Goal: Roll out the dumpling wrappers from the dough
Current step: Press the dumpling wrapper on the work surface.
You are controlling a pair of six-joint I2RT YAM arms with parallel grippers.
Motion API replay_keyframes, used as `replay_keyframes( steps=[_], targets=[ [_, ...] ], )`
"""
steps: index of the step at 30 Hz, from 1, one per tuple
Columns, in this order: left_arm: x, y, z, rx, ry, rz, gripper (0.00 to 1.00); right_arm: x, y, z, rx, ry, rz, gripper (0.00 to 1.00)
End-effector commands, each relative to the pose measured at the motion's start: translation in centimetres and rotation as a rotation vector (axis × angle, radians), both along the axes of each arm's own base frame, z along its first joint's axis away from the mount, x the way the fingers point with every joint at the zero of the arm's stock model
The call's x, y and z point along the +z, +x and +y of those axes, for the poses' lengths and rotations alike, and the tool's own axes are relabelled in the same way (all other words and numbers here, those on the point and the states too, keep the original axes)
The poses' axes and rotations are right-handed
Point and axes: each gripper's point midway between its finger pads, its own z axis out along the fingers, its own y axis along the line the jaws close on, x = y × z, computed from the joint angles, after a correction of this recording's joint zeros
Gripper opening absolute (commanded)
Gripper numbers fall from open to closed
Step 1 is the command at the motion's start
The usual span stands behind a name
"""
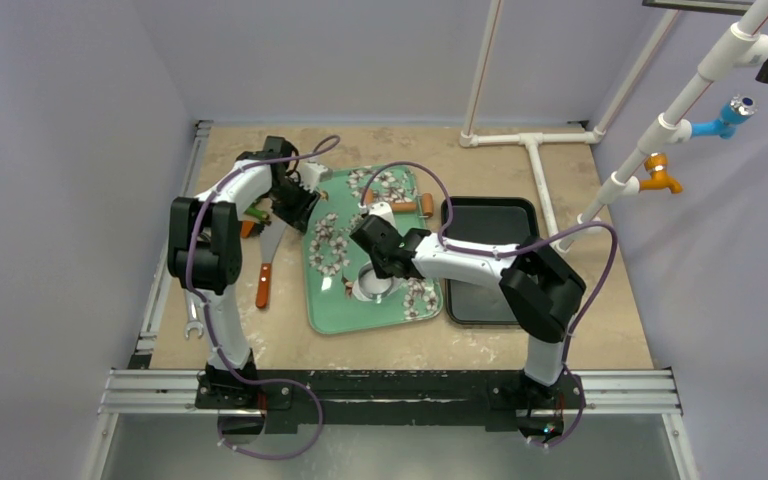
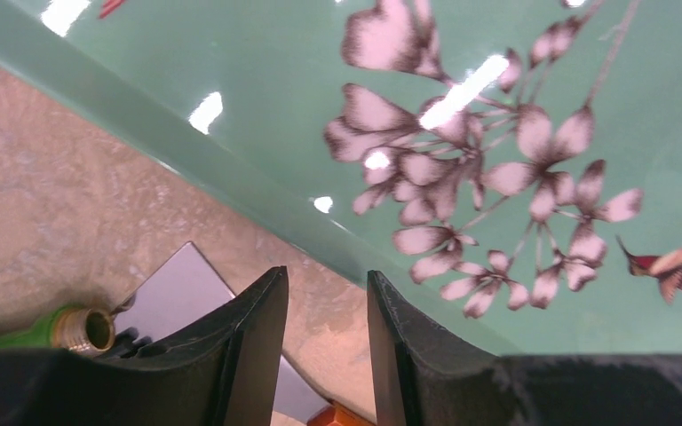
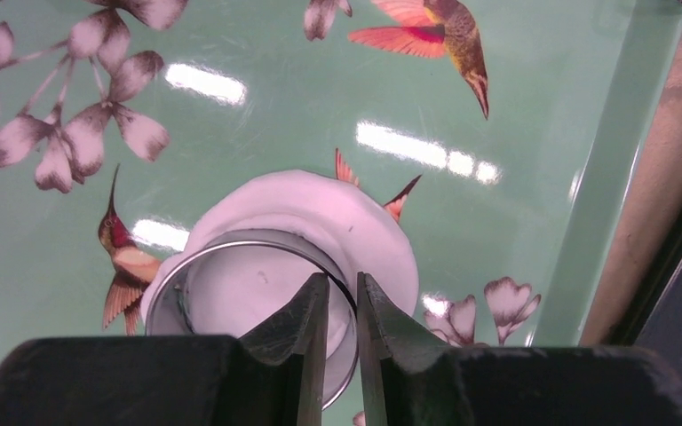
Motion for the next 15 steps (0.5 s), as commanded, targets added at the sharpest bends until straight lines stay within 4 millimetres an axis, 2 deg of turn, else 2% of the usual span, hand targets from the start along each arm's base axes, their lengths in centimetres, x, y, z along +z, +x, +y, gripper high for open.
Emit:
replay_keyframes(
  steps=[1, 5, 8, 12, 15],
  targets=[
    [4.2, -0.5, -2.5, -0.087, -0.161, -0.065, 0.38, -1.2, -1.7, -1.4, 0.023, -0.079, 0.072, 0.19],
    [6.9, -1.9, -4.3, -0.153, -0.273, -0.079, 0.39, -0.4, -1.6, -1.1, 0.031, -0.048, 0.059, 0.23],
    [7.8, -2.7, -5.1, -0.181, -0.328, -0.082, 0.39, 0.5, -1.7, -0.7, 0.045, -0.016, 0.046, 0.28],
    [8.6, -4.2, -6.4, -0.257, -0.375, -0.087, 0.39, 3.0, -1.4, -0.2, 0.047, 0.05, 0.006, 0.3],
    [9.0, -6.6, -8.4, -0.361, -0.397, -0.077, 0.39, 5.1, -1.5, -0.4, 0.046, 0.087, -0.026, 0.36]
  ],
)
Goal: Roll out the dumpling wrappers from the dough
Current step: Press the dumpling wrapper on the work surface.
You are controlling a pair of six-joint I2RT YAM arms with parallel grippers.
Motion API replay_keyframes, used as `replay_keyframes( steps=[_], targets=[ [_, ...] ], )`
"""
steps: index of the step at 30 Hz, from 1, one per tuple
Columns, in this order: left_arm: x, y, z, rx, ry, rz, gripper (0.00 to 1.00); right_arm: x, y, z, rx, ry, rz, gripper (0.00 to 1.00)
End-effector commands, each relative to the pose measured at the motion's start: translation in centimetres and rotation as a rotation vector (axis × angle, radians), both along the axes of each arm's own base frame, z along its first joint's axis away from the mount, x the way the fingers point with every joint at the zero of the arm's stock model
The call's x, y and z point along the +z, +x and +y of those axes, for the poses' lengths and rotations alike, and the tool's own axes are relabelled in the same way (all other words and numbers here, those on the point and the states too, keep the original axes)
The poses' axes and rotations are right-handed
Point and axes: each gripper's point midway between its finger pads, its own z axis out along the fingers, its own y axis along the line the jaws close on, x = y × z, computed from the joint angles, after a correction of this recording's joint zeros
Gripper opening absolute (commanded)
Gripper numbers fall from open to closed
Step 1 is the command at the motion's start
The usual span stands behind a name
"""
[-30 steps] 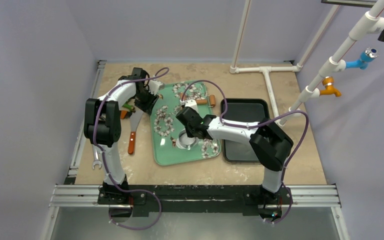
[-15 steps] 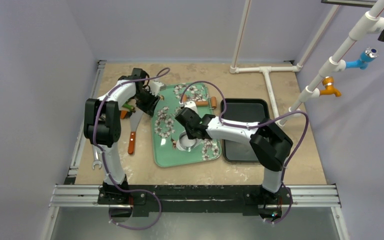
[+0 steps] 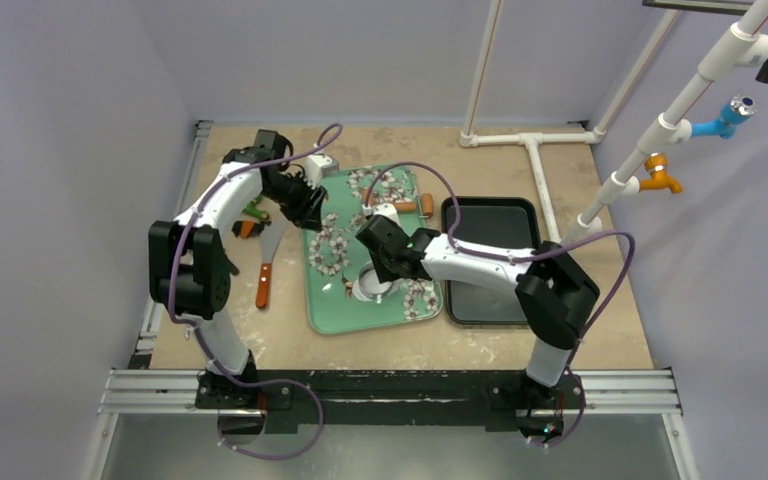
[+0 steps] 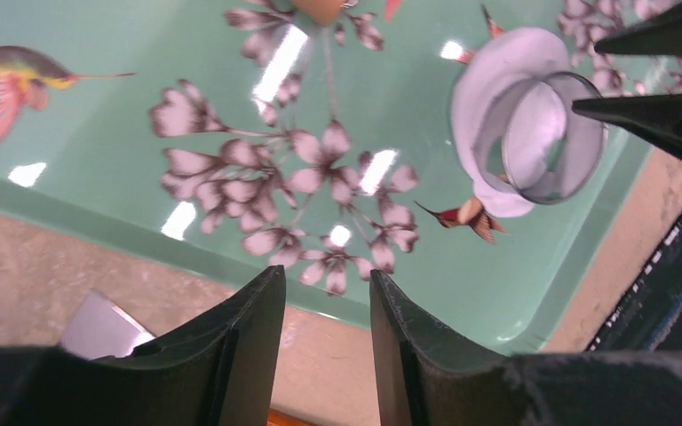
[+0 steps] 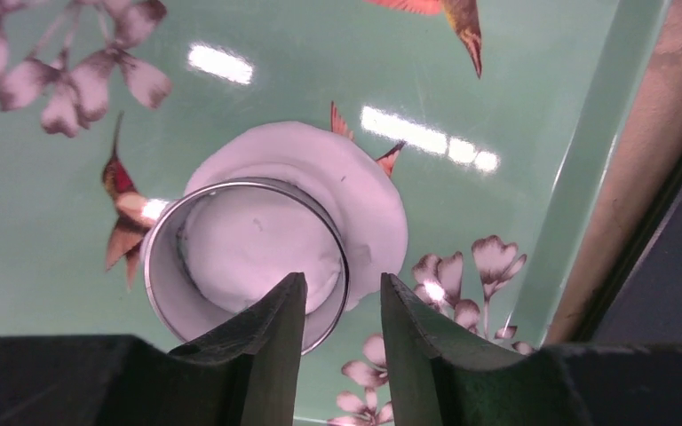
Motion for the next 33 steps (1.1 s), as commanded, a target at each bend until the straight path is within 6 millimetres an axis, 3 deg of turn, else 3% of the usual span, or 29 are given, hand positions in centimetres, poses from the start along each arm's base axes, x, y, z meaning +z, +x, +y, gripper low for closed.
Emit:
replay_keyframes(
  steps=[1, 5, 11, 15, 19, 23, 28, 33],
  targets=[
    [1.6, -4.2, -3.8, -0.199, -0.083, -0.013, 0.4, 5.9, 0.2, 0.4, 0.004, 0.122, -0.096, 0.39],
    [1.3, -6.7, -6.9, -0.322, -0.047, -0.018, 0.43, 8.4, 0.2, -2.1, -0.048, 0.125, -0.161, 0.54],
    [-1.0, -8.3, -10.8, -0.432, 0.032, -0.063, 0.54, 7.6, 0.8, -9.5, -0.256, 0.133, -0.158, 0.97],
    [-3.1, -7.4, -11.8, -0.444, 0.149, -0.126, 0.64, 7.2, 0.1, -13.8, -0.371, 0.116, -0.182, 0.99],
    [-4.0, -6.5, -12.3, -0.446, 0.204, -0.171, 0.67, 7.0, -0.9, -16.3, -0.433, 0.105, -0.195, 0.99],
    [-5.6, -5.8, -12.4, -0.45, 0.285, -0.204, 0.6, 6.9, -1.4, -17.2, -0.451, 0.108, -0.204, 0.99],
    [-6.5, -7.3, -13.2, -0.511, 0.305, -0.163, 0.45, 6.5, -1.6, -17.7, -0.463, 0.09, -0.203, 0.99],
    [-7.0, -7.2, -13.1, -0.519, 0.333, -0.151, 0.34, 6.4, -1.7, -17.8, -0.464, 0.089, -0.2, 0.99]
  ],
)
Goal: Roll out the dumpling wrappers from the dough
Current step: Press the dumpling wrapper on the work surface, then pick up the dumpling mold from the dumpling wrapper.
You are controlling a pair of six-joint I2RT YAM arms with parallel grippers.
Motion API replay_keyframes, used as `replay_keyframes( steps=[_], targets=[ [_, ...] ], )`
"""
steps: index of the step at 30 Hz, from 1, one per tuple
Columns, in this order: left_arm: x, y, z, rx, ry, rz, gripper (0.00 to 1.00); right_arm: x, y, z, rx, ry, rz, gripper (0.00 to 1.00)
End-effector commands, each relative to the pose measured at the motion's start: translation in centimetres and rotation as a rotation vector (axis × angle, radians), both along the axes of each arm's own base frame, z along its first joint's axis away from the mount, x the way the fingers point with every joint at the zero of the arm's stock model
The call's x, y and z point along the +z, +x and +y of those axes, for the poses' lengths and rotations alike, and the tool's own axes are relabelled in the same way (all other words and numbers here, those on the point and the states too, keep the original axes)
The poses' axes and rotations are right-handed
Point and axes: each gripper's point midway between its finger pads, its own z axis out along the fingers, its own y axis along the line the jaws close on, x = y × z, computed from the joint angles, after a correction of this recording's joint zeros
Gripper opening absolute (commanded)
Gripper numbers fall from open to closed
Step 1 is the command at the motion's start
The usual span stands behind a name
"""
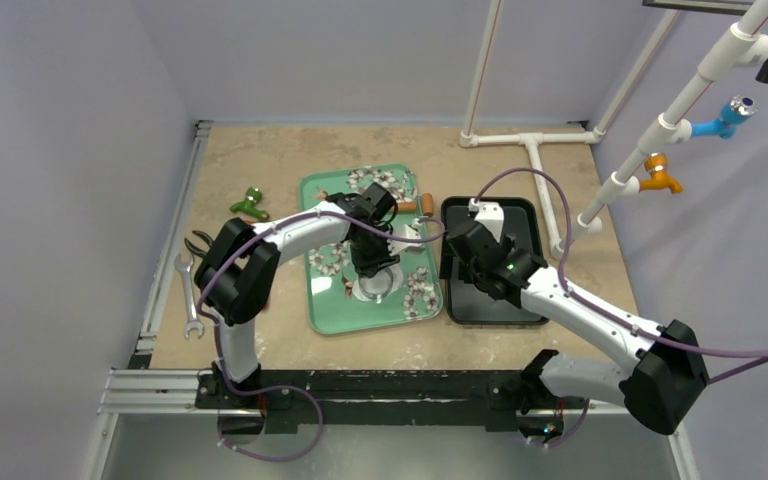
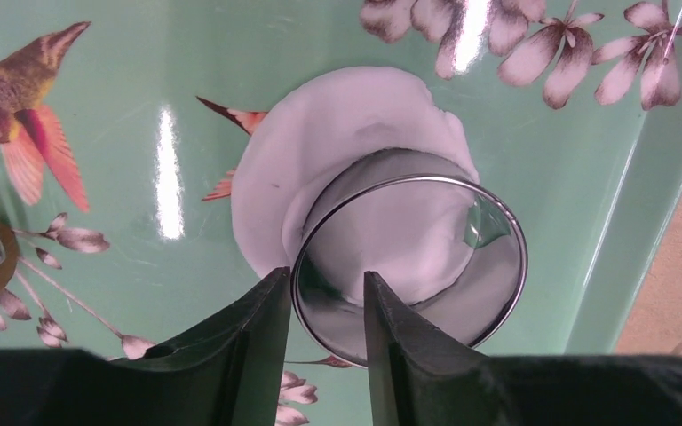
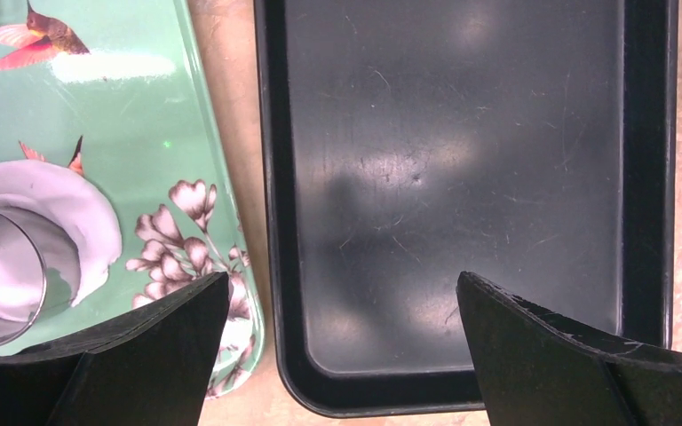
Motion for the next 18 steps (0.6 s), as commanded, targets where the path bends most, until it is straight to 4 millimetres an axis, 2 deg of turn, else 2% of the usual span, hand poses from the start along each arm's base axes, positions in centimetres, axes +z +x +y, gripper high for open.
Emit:
replay_keyframes(
  steps=[1, 5, 7, 9, 10, 12, 15, 18],
  targets=[
    [0.3, 0.8, -0.3, -0.013, 0.023, -0.027, 0.34, 0.3, 0.1, -0.7, -0.039, -0.003, -0.018, 0.99],
    [-0.4, -0.3, -0.3, -0.066, 0.052, -0.011, 0.32, 0.2, -0.1, -0.9, -0.041, -0.006, -0.02, 0.99],
    [-0.3, -0.6, -0.5, -0.071, 0.051, -0.013, 0.27, 0.2, -0.2, -1.0, -0.044, -0.002, -0.02, 0.99],
    [0.5, -0.5, -0.6, -0.053, 0.035, -0.02, 0.15, 0.3, -0.3, -0.9, -0.043, 0.006, -0.021, 0.99],
    [1.0, -0.6, -0.7, -0.05, 0.024, -0.02, 0.14, 0.4, -0.3, -0.9, -0.042, 0.01, -0.023, 0.99],
    [1.9, -0.9, -0.9, -0.052, 0.003, -0.005, 0.14, 0.4, -0.3, -0.9, -0.038, 0.01, -0.024, 0.99],
    [2.8, -1.3, -1.2, -0.05, -0.02, 0.013, 0.2, 0.4, -0.4, -0.9, -0.037, 0.005, -0.021, 0.99],
    [2.1, -1.3, -1.0, -0.05, 0.009, 0.03, 0.2, 0.3, -0.4, -1.1, -0.038, -0.002, -0.016, 0.99]
  ],
)
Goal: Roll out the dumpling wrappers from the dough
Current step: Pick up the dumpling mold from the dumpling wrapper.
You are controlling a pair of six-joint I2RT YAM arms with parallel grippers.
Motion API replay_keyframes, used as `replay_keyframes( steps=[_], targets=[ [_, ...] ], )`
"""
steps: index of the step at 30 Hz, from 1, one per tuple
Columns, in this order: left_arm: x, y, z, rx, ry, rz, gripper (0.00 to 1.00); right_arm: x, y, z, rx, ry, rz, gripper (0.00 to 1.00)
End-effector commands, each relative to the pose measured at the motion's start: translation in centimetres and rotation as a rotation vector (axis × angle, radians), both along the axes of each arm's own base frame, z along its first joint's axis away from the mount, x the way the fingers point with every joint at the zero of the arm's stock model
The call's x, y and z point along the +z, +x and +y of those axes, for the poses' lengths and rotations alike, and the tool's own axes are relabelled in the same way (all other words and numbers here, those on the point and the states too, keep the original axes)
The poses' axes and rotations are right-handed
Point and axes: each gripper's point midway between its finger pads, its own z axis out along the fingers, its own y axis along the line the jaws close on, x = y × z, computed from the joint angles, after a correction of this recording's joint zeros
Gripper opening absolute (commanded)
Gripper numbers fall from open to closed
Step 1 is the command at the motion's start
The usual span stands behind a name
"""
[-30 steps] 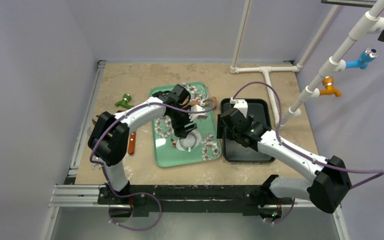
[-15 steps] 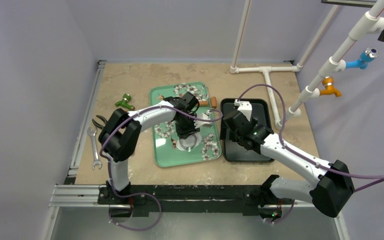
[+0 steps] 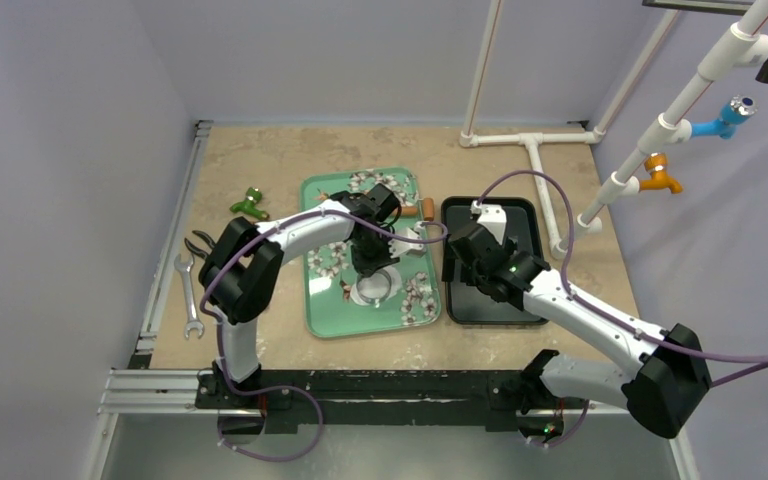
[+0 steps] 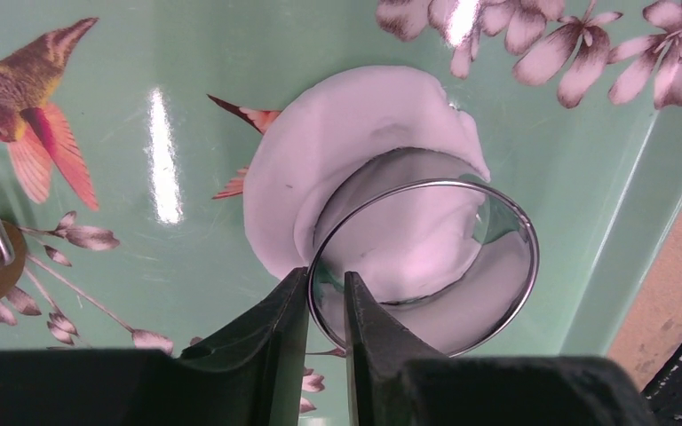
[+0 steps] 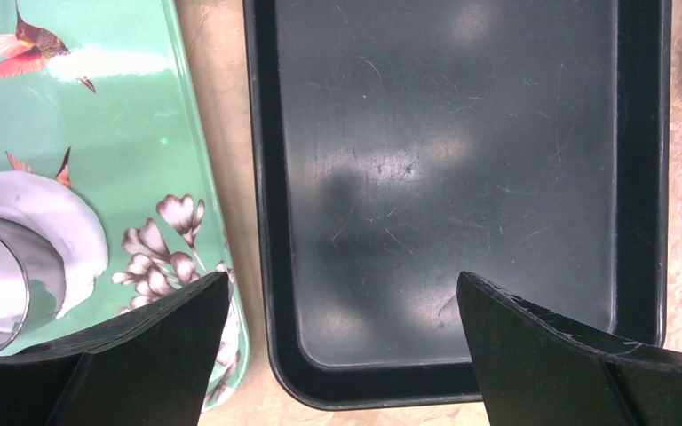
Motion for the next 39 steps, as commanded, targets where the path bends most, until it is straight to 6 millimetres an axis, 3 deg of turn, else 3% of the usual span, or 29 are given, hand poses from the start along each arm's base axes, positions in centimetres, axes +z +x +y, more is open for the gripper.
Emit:
replay_keyframes(
  steps=[1, 3, 4, 5, 13, 16, 19, 25, 32, 39],
  targets=[
    [2.2, -0.2, -1.0, -0.013, -0.038, 0.007, 0.2, 0.4, 0.1, -0.6, -0.03, 0.001, -0.021, 0.99],
    [1.7, -0.3, -0.9, -0.009, -0.021, 0.018, 0.13, 0.3, 0.0, -0.5, -0.024, 0.005, -0.02, 0.99],
    [1.7, -0.3, -0.9, -0.008, -0.021, 0.02, 0.01, 0.3, 0.0, -0.5, -0.023, 0.005, -0.02, 0.99],
    [1.8, -0.3, -0.9, -0.004, -0.024, 0.019, 0.0, 0.2, 0.0, -0.4, -0.022, 0.005, -0.019, 0.99],
    [1.8, 0.0, -0.5, 0.007, 0.001, 0.0, 0.0, 0.0, 0.3, -0.1, -0.012, -0.006, -0.007, 0.99],
    [3.5, -0.4, -0.8, 0.011, -0.041, -0.002, 0.0, -0.1, 0.4, 0.2, -0.003, 0.005, -0.006, 0.99],
    [5.4, -0.7, -0.9, 0.011, -0.081, -0.019, 0.0, -0.3, 0.5, 1.2, 0.039, 0.03, 0.006, 0.99],
    [7.0, -1.0, -0.7, 0.012, -0.109, -0.05, 0.0, -0.6, 1.2, 5.1, 0.185, 0.131, 0.014, 0.98],
    [6.6, -0.9, -0.7, 0.015, -0.117, -0.014, 0.0, -1.4, 1.5, 6.1, 0.21, 0.128, 0.044, 0.98],
    [10.8, -2.3, -1.1, 0.034, -0.276, 0.13, 0.0, -1.3, 1.3, 5.8, 0.207, 0.121, 0.043, 0.98]
  ],
)
